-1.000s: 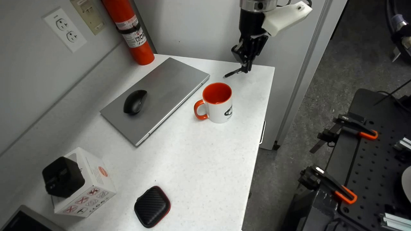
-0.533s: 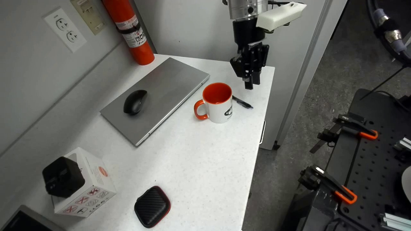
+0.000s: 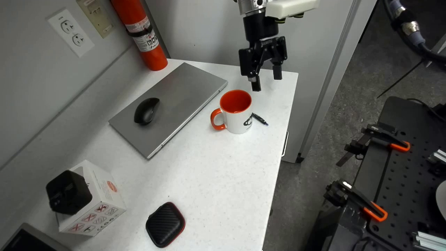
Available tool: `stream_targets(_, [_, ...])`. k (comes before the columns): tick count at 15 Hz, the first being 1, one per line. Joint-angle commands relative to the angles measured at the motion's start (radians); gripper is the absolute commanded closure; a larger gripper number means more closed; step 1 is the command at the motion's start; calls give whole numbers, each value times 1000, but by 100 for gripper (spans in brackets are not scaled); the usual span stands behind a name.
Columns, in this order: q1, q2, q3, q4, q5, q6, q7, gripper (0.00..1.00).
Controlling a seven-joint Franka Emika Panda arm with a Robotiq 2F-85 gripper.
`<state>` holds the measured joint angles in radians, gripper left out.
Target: Remove the black pen from the white mug
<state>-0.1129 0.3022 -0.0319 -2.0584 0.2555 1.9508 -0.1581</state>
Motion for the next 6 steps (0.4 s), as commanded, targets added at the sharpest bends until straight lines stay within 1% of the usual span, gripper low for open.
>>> stream_targets(1, [-14,24,0,66,29,-61,-10,0])
stream_targets(2, [-1,5,-3,21,7,-11,0,0])
stream_targets(6, [-3,5,-3,30,8,-14,-1,0])
